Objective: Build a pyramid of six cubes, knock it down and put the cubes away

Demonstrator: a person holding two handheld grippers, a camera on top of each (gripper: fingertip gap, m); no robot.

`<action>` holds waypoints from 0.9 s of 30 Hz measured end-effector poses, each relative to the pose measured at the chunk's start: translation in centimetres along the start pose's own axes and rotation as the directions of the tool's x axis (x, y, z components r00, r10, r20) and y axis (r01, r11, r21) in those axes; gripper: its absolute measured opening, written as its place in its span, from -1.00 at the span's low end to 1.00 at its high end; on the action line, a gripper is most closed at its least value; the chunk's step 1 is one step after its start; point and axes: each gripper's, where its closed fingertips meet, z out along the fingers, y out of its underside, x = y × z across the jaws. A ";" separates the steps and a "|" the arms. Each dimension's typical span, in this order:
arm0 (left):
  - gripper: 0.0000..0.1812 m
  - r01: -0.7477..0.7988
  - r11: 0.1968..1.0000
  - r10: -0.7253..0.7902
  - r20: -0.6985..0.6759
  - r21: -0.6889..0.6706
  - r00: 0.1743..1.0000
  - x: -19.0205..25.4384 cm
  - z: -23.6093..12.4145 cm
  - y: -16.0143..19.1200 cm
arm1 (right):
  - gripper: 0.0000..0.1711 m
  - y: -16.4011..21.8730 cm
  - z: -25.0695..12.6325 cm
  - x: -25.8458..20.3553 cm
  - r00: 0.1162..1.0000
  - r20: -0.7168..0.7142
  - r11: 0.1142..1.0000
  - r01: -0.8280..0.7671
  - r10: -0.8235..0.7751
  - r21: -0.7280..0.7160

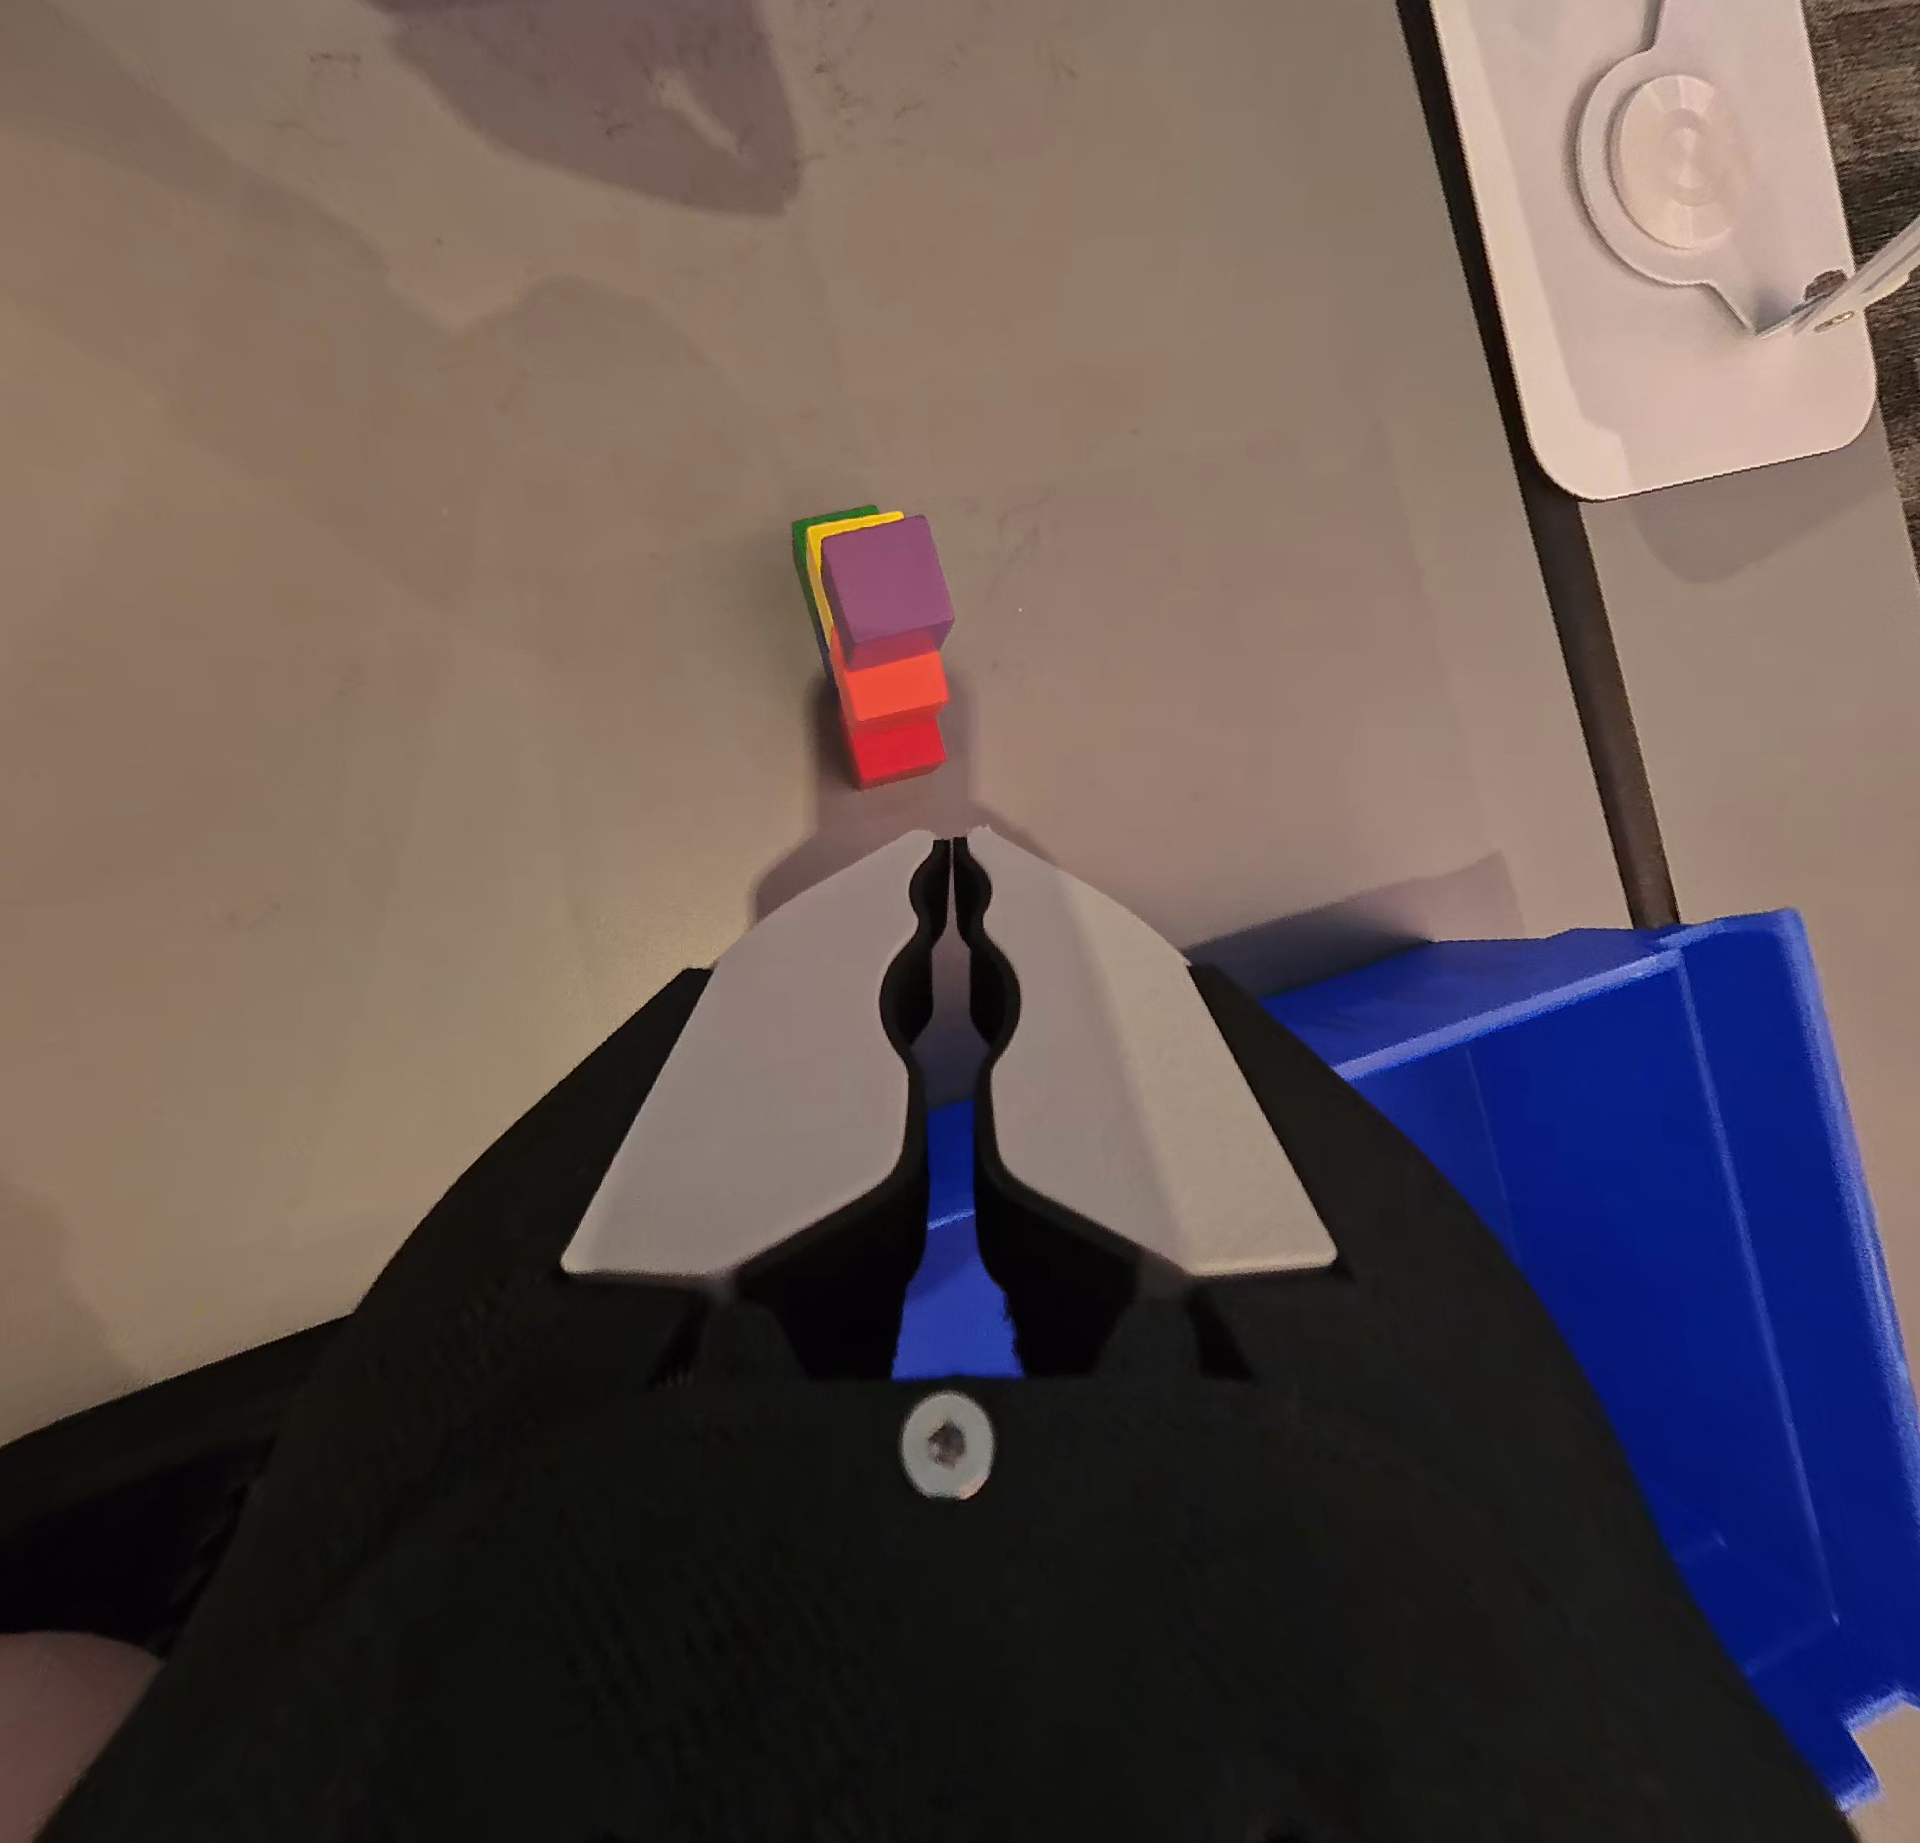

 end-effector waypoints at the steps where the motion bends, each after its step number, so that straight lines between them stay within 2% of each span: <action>1: -1.00 -0.002 1.000 0.002 0.000 0.000 1.000 0.0 0.0 0.0 | -0.98 0.0 0.0 0.0 1.000 0.001 1.000 0.001 -0.001 -0.001; 20: -1.00 -0.015 1.000 0.015 0.004 -0.017 1.000 0.1 -0.2 0.2 | -0.98 0.0 -0.1 -0.2 1.000 -0.004 1.000 0.015 -0.015 -0.013; 27: -1.00 -0.020 1.000 0.019 0.027 0.016 0.999 -0.2 -1.5 -0.4 | -0.98 0.1 0.6 -1.1 0.999 0.033 0.998 0.044 -0.043 -0.033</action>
